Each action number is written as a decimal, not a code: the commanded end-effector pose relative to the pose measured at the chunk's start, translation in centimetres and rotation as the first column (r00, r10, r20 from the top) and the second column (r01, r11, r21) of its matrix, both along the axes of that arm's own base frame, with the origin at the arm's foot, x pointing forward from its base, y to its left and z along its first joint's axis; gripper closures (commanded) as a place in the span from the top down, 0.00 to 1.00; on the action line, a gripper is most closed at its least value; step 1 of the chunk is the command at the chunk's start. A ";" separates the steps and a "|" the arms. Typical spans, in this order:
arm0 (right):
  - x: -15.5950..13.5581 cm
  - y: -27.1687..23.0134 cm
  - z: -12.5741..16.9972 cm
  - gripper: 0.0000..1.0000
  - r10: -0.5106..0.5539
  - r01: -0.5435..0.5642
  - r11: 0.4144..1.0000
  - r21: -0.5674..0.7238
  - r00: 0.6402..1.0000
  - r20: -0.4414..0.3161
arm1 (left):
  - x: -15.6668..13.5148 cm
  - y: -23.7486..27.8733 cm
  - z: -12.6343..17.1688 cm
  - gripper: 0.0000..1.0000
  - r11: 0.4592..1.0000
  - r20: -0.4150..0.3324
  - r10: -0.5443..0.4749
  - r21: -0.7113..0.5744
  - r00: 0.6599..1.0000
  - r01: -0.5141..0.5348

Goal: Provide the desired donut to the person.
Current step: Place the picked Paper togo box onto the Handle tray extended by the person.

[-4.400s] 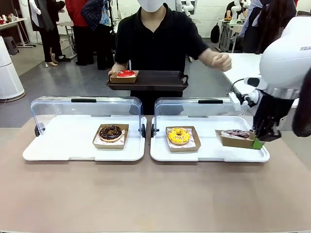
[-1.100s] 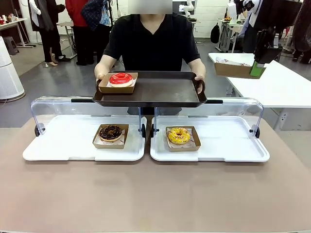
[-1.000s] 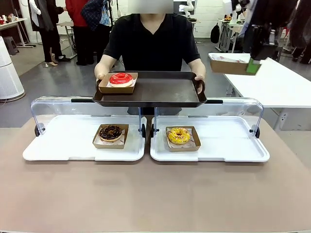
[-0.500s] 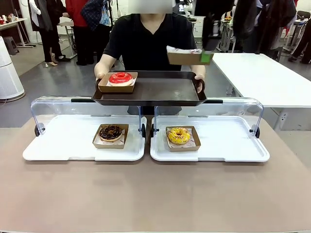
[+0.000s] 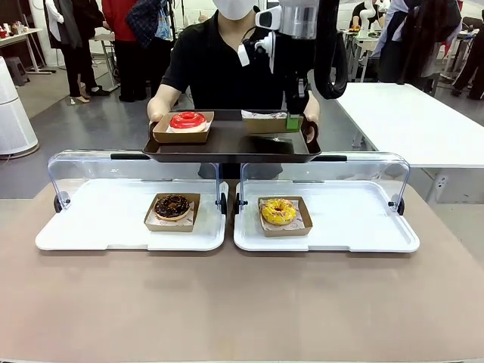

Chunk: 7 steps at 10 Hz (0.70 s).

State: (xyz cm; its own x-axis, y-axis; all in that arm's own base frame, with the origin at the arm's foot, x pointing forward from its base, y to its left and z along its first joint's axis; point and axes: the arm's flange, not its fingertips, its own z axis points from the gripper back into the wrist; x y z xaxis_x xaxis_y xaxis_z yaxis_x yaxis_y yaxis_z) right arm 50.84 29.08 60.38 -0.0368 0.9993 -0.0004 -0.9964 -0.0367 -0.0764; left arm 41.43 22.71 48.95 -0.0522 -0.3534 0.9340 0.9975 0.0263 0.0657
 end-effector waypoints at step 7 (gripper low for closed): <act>2.4 -0.1 -3.2 0.02 0.074 -0.075 0.997 0.022 0.996 0.040 | -0.2 0.1 0.1 1.00 1.000 -0.002 -0.007 0.003 1.000 0.007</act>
